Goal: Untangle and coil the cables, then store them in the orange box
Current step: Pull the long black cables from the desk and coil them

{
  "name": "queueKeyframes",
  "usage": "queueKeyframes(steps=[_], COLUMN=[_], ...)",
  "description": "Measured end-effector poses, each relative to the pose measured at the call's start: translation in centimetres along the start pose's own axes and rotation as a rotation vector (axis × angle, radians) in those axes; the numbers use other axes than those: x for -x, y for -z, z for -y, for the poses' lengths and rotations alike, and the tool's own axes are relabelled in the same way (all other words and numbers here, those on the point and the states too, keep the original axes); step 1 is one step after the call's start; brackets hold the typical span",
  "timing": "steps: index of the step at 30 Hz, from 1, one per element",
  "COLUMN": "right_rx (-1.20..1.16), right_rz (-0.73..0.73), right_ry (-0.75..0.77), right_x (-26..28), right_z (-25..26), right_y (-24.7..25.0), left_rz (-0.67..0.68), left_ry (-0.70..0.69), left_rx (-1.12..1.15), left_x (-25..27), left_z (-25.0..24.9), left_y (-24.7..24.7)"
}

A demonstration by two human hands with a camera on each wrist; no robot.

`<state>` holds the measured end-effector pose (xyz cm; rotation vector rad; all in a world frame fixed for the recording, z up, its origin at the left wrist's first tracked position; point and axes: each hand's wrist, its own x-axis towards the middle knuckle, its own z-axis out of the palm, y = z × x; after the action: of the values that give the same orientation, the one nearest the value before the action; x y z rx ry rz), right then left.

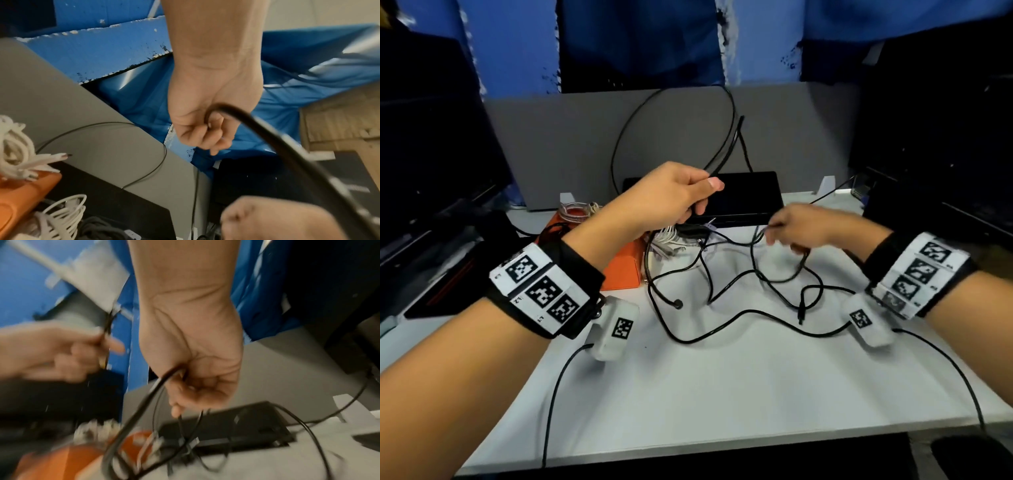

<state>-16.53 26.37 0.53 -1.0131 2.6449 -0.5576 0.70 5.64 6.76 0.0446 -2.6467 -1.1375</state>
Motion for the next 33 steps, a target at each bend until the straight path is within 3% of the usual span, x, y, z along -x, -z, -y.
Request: queueKeyframes(steps=[2, 4, 7, 9, 14, 18, 21, 23, 25, 30, 31, 33], right_rx=[-0.381, -0.713, -0.890, -0.887, -0.783, -0.547, -0.372, -0.328, -0.360, -0.303, -0.280, -0.210], right_rz=[-0.125, -0.115, -0.070, -0.050, -0.041, -0.027, -0.087, -0.185, -0.215, -0.107, -0.112, -0.203], right_ry=[0.047, 0.079, 0.107, 0.146, 0.281, 0.322, 0.266, 0.187, 0.175, 0.326, 0.339, 0.305], right_x=[1.5, 3.4, 5.8, 7.1, 8.7, 8.7, 8.4, 8.0, 7.8, 6.6, 6.2, 4.9], right_z=[1.4, 3.2, 5.7, 7.0, 8.6, 8.8, 6.7, 4.9, 4.4, 8.6, 9.1, 8.8], right_y=[2.5, 4.9, 7.6, 8.8, 11.0, 12.6, 14.3, 15.0, 14.5, 11.6, 11.3, 11.5], left_rz=[-0.026, -0.064, -0.177, -0.262, -0.557, -0.548, -0.636, -0.687, -0.572, -0.070, -0.025, -0.071], left_ry=[0.009, 0.002, -0.158, -0.231, -0.222, -0.328, -0.203, -0.165, -0.254, -0.343, -0.339, -0.308], left_rx=[-0.237, -0.403, -0.421, -0.436, -0.543, -0.421, -0.147, -0.079, -0.058, -0.022, 0.044, 0.143], left_x=[-0.7, -1.1, -1.0, -1.0, -1.7, -3.3, -4.2, -4.1, -3.7, -3.6, -3.5, -3.4], left_z=[0.2, 0.0, -1.3, -2.1, -3.7, -3.7, -2.1, -0.4, 0.5, -1.1, -1.4, -0.9], left_y=[-0.7, -1.7, -3.5, -4.8, -6.0, -4.5, -0.7, 1.6, 1.6, -3.3, -3.4, -2.4])
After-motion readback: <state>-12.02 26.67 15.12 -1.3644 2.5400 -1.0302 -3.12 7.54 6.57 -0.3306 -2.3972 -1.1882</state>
